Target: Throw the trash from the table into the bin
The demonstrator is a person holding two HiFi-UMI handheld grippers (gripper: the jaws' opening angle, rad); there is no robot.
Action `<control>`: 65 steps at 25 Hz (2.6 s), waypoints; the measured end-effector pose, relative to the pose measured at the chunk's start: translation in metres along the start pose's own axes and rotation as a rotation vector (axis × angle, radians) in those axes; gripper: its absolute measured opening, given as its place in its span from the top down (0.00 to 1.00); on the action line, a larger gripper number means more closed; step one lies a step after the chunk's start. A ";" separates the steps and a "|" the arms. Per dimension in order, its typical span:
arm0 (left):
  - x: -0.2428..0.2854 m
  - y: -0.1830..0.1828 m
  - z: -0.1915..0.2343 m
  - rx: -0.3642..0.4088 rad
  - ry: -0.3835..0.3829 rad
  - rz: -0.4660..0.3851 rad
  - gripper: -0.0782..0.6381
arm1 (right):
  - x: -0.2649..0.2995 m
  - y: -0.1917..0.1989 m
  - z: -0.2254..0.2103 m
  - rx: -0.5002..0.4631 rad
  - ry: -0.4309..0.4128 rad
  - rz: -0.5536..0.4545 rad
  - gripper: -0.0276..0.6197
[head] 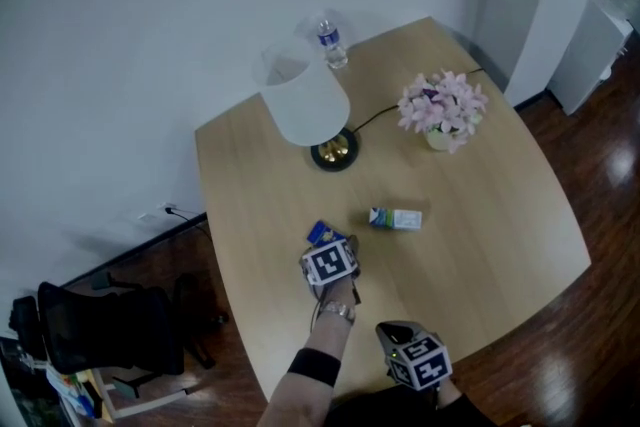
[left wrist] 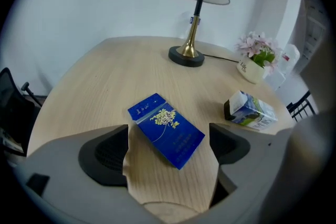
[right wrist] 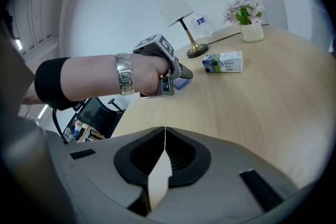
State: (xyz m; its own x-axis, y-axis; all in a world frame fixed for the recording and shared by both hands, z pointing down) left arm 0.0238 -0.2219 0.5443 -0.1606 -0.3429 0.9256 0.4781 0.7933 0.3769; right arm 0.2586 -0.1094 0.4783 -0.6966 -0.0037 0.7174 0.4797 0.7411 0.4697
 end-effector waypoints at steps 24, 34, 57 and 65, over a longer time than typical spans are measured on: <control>-0.034 0.039 0.058 0.324 0.204 -0.033 0.42 | 0.009 -0.002 -0.002 0.012 -0.001 -0.003 0.95; -0.101 0.091 0.093 0.366 0.287 -0.153 0.43 | 0.027 0.009 0.044 -0.081 0.013 0.024 0.95; -0.164 0.261 0.379 0.075 0.243 -0.179 0.44 | 0.189 0.070 0.299 -0.398 -0.132 0.290 0.95; -0.142 0.312 0.475 -0.015 0.193 -0.118 0.45 | 0.262 0.082 0.368 -0.464 -0.139 0.341 0.95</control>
State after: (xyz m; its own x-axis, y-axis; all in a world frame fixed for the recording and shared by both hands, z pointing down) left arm -0.2143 0.3134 0.5473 -0.0486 -0.5243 0.8501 0.4790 0.7347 0.4804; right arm -0.0813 0.1977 0.5157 -0.5103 0.2940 0.8082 0.8501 0.3141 0.4226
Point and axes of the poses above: the fingertips, and each gripper's own axes: x forward along the fingers, z to its left, y out of its underside, the point moved 9 cm from there along -x, backward along the fingers, and after that the axes turned 5 degrees about z, right-handed, at the moved point
